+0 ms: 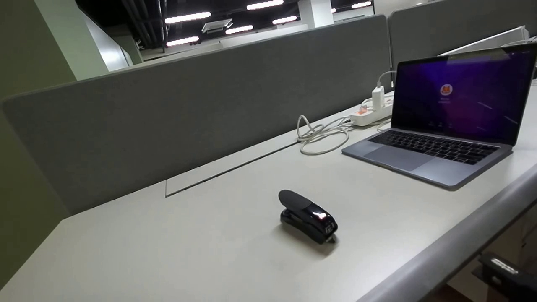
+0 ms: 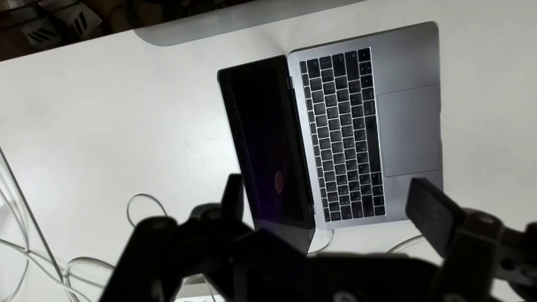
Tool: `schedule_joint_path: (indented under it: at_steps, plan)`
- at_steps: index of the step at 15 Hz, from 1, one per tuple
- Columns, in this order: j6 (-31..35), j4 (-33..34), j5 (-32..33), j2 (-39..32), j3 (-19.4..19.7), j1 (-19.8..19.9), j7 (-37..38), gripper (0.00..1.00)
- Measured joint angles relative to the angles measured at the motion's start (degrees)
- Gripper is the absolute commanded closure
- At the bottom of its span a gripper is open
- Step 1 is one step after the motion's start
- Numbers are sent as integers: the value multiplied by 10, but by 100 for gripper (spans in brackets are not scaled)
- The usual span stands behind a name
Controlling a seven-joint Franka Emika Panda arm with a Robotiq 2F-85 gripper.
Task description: Close the laptop
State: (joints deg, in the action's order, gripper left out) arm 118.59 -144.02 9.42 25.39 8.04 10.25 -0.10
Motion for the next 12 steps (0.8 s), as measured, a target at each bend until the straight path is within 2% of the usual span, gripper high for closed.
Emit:
schedule_joint_path:
  at_steps: [3,6,12]
  plan:
    - [2,0,-2,-4,-1,-1,-12,0]
    - [32,0,15,-23,7,5,-33,0]
    - [114,6,76,-71,48,50,-72,0]
